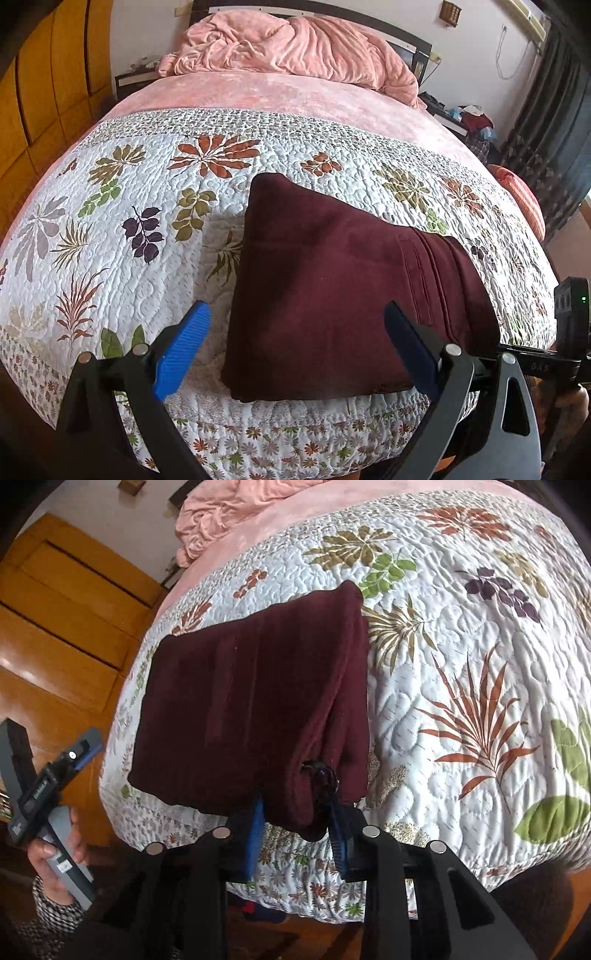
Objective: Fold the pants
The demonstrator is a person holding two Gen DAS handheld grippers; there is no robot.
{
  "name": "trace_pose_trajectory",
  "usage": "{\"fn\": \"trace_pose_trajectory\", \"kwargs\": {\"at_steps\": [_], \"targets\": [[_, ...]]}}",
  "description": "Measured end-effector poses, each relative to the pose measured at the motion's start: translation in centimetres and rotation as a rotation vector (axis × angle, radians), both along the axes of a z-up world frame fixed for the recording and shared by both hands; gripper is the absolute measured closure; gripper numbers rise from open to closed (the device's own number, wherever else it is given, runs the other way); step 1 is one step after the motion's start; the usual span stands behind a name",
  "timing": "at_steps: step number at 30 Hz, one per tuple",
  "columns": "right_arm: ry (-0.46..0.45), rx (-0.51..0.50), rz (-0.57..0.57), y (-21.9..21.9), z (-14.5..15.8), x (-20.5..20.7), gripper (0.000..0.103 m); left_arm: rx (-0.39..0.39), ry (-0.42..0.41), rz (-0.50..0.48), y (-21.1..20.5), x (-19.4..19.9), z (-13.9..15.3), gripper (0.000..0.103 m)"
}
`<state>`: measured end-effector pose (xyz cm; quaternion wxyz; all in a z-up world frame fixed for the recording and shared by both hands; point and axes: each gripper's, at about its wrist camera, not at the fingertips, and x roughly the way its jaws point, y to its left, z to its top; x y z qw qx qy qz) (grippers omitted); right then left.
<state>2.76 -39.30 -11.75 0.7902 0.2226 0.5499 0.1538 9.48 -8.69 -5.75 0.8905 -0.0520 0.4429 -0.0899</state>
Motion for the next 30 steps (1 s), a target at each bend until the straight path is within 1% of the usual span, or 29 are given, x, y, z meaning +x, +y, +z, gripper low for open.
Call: {"fn": "trace_pose_trajectory", "kwargs": {"at_steps": [2,4,6,7,8,10,12,15,18,21,22,23,24,25,26,28,30], "targets": [[-0.001,-0.013,0.005,0.1,0.1,0.0,0.071,-0.001,0.007,-0.004,0.1,0.1,-0.2,0.007],[-0.002,-0.021,0.009,0.1,0.2,0.1,0.07,-0.011,0.038,-0.02,0.3,0.4,-0.8,0.007],[0.002,-0.016,0.004,0.1,0.3,0.0,0.07,-0.07,0.124,-0.035,1.3,1.2,-2.1,0.007],[0.002,-0.011,0.002,0.0,0.2,-0.1,0.07,-0.115,0.175,-0.032,2.2,1.7,-2.9,0.007],[0.001,-0.008,0.0,0.0,0.2,-0.1,0.07,-0.163,0.233,-0.008,3.3,2.2,-3.9,0.007],[0.001,0.001,-0.004,0.0,0.1,0.1,0.069,-0.241,0.32,0.026,5.2,3.0,-5.6,0.007],[0.005,0.016,-0.007,-0.2,-0.1,0.1,0.067,-0.342,0.4,0.04,6.8,3.8,-7.6,0.007],[0.016,0.052,-0.018,-0.6,-0.5,0.1,0.067,-0.492,0.495,0.01,7.8,4.9,-10.1,0.007],[0.016,0.059,-0.015,-0.7,-0.6,0.1,0.067,-0.561,0.554,-0.028,7.2,5.6,-11.7,0.007],[0.022,0.066,-0.015,-0.8,-0.6,0.1,0.066,-0.564,0.553,-0.028,6.5,5.7,-12.1,0.011],[0.023,0.069,-0.015,-0.8,-0.6,0.1,0.066,-0.57,0.545,-0.02,6.5,5.6,-11.9,0.025],[0.023,0.071,-0.017,-0.9,-0.5,0.1,0.066,-0.548,0.54,-0.002,6.5,5.3,-11.7,0.034],[0.022,0.078,-0.018,-1.0,-0.4,0.1,0.067,-0.535,0.53,0.0,6.5,5.1,-11.3,0.039],[0.023,0.085,-0.02,-1.1,-0.3,0.1,0.067,-0.535,0.519,-0.003,6.5,4.9,-10.9,0.048],[0.021,0.09,-0.022,-1.3,-0.1,0.1,0.067,-0.543,0.503,-0.004,6.7,4.6,-10.5,0.055],[0.012,0.073,-0.013,-1.1,0.2,0.1,0.067,-0.558,0.475,-0.004,7.0,3.9,-9.8,0.059],[0.025,0.045,0.0,-0.9,0.2,0.2,0.067,-0.535,0.472,-0.003,7.1,3.5,-10.6,0.059]]}}
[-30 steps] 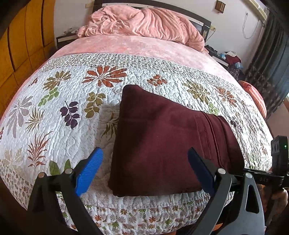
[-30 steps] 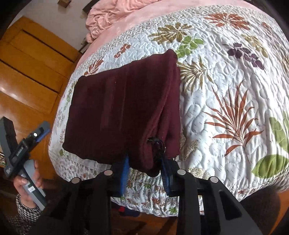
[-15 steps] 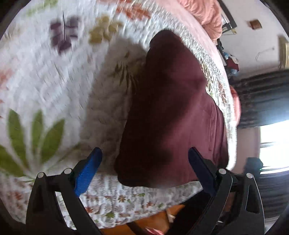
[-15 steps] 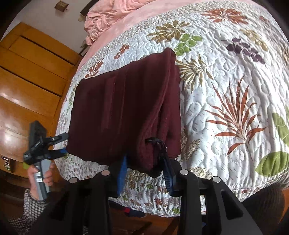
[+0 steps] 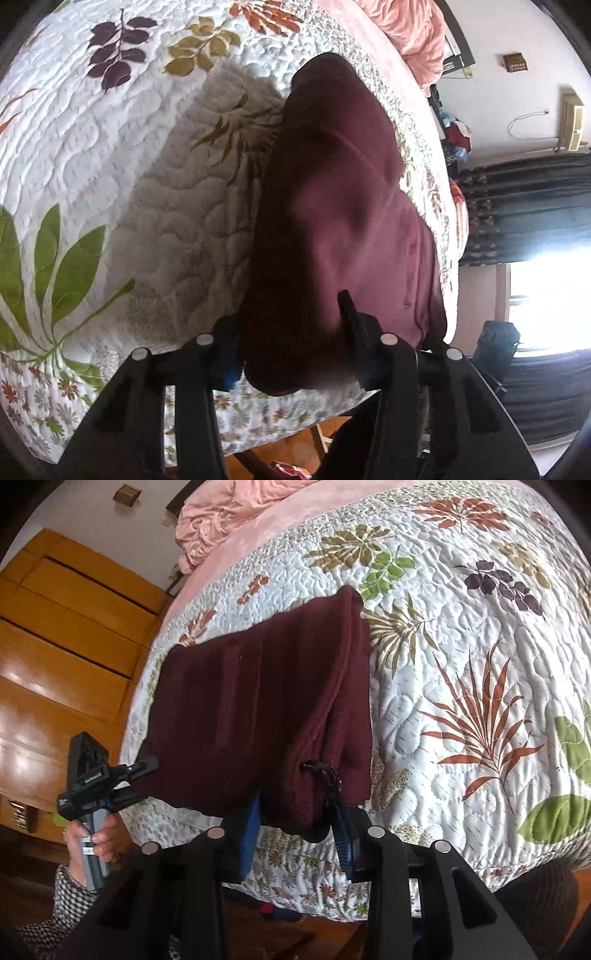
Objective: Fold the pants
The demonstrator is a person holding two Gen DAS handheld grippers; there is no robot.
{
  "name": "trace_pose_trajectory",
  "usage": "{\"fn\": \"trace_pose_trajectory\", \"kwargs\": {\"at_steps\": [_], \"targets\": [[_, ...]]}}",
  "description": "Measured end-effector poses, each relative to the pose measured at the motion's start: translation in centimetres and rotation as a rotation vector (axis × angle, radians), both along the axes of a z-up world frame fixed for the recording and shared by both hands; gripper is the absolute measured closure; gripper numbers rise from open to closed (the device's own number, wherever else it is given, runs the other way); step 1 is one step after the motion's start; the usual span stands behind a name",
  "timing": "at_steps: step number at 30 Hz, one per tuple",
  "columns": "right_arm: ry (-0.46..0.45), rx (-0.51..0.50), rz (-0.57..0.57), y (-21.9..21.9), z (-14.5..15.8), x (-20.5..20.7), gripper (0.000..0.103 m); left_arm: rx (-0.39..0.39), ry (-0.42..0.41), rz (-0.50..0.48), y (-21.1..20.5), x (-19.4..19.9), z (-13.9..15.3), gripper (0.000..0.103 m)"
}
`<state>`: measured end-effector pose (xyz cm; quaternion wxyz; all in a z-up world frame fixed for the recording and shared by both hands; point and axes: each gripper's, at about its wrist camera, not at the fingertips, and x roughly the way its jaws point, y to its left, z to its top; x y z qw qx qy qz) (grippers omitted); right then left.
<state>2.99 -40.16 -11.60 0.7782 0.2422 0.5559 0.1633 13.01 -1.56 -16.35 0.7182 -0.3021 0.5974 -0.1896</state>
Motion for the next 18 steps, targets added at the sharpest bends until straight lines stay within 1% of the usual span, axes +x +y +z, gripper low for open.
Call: {"fn": "trace_pose_trajectory", "kwargs": {"at_steps": [1,2,3,5,6,7,8,9,10,11,12,13,14,15,18], "targets": [[0.014,-0.009,0.005,0.2,-0.3,0.1,0.066,0.02,-0.005,-0.005,-0.1,-0.2,-0.7,0.059],[0.022,-0.007,0.005,0.3,-0.5,0.1,0.066,0.021,-0.01,-0.005,-0.1,-0.3,-1.1,0.058],[0.027,0.0,0.004,0.2,-0.6,0.1,0.066,0.003,-0.014,0.003,0.2,-0.4,-1.7,0.057],[0.026,0.008,0.003,0.2,-0.7,0.0,0.065,-0.033,-0.007,0.013,0.7,-0.5,-1.8,0.055],[0.028,0.008,0.004,0.2,-0.7,0.0,0.064,-0.024,-0.016,0.005,0.7,-0.6,-1.5,0.053],[0.028,0.01,0.002,0.2,-0.6,-0.1,0.064,0.005,-0.031,-0.004,0.5,-0.6,-0.9,0.048],[0.024,0.011,0.001,0.2,-0.5,-0.1,0.061,0.031,-0.04,-0.007,0.5,-0.6,-0.5,0.043],[0.017,0.009,0.002,0.2,-0.2,-0.2,0.055,0.071,-0.053,-0.008,0.3,-0.8,0.3,0.042],[0.013,0.002,0.001,0.1,0.0,-0.3,0.052,0.099,-0.064,-0.013,0.1,-0.8,0.9,0.038],[0.004,-0.004,-0.005,0.0,0.4,-0.4,0.049,0.128,-0.075,-0.021,0.0,-0.7,1.5,0.032],[-0.007,0.0,-0.01,-0.2,0.7,-0.6,0.048,0.163,-0.102,-0.031,-0.3,-0.7,2.4,0.028],[-0.012,0.007,-0.014,-0.4,0.8,-0.5,0.048,0.189,-0.128,-0.038,-0.5,-0.6,3.1,0.022],[-0.017,0.016,-0.025,-0.7,1.1,-0.6,0.048,0.227,-0.163,-0.047,-1.1,-0.3,4.0,0.02],[-0.022,0.016,-0.033,-0.9,1.3,-0.6,0.047,0.255,-0.18,-0.055,-1.4,-0.1,4.4,0.02],[-0.045,-0.027,-0.044,-1.1,2.1,-0.3,0.047,0.365,-0.216,-0.081,-3.0,1.1,5.6,0.019]]}}
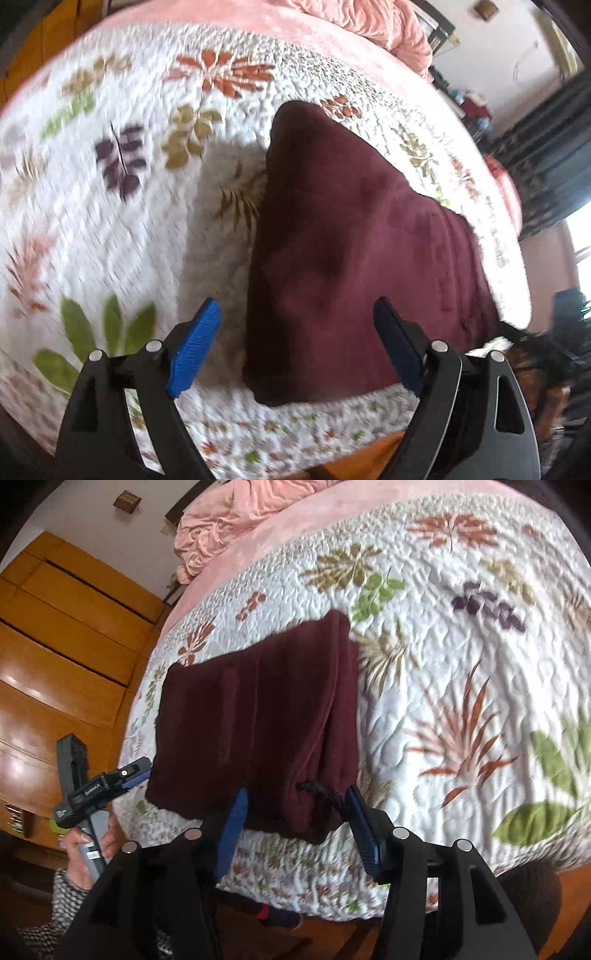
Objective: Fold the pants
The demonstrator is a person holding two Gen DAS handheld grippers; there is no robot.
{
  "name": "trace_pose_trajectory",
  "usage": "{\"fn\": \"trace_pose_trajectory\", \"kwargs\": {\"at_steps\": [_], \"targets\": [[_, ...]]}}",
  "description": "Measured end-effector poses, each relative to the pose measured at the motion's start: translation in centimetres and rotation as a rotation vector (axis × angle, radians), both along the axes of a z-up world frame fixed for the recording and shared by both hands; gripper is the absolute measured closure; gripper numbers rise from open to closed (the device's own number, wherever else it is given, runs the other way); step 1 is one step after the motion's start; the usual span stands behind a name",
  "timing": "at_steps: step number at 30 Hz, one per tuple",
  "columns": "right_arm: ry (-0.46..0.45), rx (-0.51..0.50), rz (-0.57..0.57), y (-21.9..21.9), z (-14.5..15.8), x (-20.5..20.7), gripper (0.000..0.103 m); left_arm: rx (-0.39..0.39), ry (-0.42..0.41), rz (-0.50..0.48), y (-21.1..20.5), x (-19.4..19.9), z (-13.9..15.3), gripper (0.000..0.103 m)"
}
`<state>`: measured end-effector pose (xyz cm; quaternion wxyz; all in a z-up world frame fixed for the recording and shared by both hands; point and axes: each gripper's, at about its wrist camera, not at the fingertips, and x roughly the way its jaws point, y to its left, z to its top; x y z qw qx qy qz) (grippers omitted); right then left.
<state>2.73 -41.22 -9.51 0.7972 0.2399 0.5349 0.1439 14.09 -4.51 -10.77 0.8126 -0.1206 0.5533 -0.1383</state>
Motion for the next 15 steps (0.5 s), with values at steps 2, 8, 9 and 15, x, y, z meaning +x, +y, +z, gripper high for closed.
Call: {"fn": "trace_pose_trajectory", "kwargs": {"at_steps": [2,8,9,15], "targets": [[0.015,-0.017,0.008,0.3,0.0,0.3,0.047,0.022,-0.003,-0.011,-0.5,0.3,-0.1,0.018],[0.081,-0.023,0.001,0.6,-2.3,0.2,0.046,0.09,0.055,-0.005,-0.9,0.1,-2.8,0.017],[0.09,0.008,-0.011,0.3,-2.8,0.2,0.044,0.079,0.059,-0.004,-0.8,-0.1,-3.6,0.017],[0.056,0.048,-0.016,-0.5,-2.2,-0.2,0.042,0.097,0.015,0.031,-0.2,-1.0,-2.1,0.019]]}}
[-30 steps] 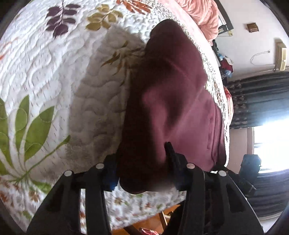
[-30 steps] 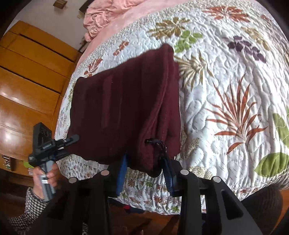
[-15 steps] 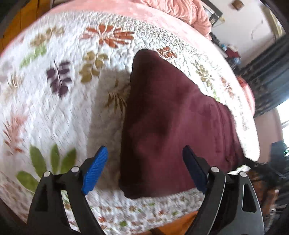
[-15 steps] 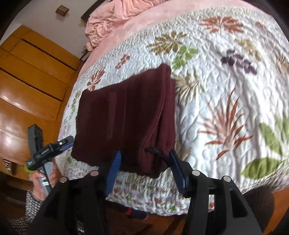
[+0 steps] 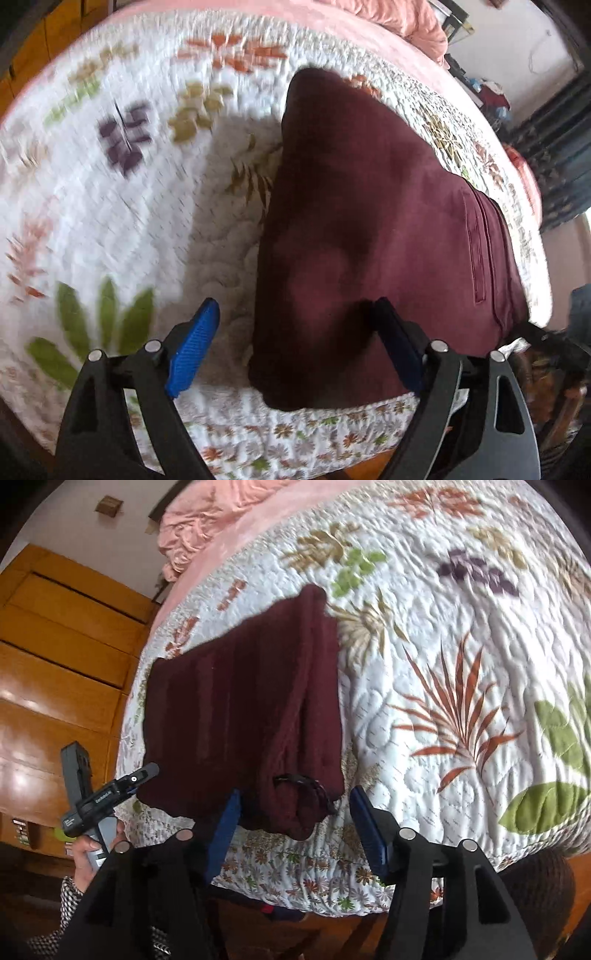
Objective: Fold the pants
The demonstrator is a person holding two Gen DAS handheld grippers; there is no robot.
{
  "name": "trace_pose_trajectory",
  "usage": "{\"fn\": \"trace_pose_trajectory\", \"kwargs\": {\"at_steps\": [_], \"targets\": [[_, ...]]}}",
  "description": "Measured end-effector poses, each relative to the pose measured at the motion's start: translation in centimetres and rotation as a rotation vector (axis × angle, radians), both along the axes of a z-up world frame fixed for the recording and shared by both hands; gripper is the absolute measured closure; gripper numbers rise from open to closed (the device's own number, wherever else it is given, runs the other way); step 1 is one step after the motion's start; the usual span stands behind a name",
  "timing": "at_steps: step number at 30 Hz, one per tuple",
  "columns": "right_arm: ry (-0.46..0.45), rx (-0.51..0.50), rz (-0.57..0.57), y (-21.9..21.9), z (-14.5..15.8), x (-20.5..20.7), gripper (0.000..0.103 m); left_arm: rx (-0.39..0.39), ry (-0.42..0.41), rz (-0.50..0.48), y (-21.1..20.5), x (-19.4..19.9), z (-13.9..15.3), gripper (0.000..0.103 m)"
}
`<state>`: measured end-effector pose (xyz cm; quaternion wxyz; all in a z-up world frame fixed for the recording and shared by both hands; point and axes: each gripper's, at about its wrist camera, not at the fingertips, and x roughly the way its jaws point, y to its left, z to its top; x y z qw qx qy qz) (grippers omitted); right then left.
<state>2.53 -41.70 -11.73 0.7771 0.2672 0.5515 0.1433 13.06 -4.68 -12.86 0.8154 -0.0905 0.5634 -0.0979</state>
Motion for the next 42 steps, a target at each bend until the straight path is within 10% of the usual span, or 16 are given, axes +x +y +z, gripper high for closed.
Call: {"fn": "trace_pose_trajectory", "kwargs": {"at_steps": [11,25,34,42], "targets": [[-0.056,-0.078,-0.019,0.4,2.9,1.4,0.028,0.097,-0.192,-0.029,-2.8,-2.5,6.5,0.016],[-0.034,-0.212,0.028,2.8,2.1,2.1,0.021,0.145,-0.252,-0.019,-3.7,-2.6,7.4,0.016],[-0.018,-0.171,0.041,3.1,1.4,1.9,0.025,0.139,-0.212,-0.035,-3.2,-1.9,5.9,0.013],[0.01,-0.017,0.067,1.0,-0.3,4.1,0.019,-0.014,0.027,-0.044,1.4,3.0,0.2,0.013]]}}
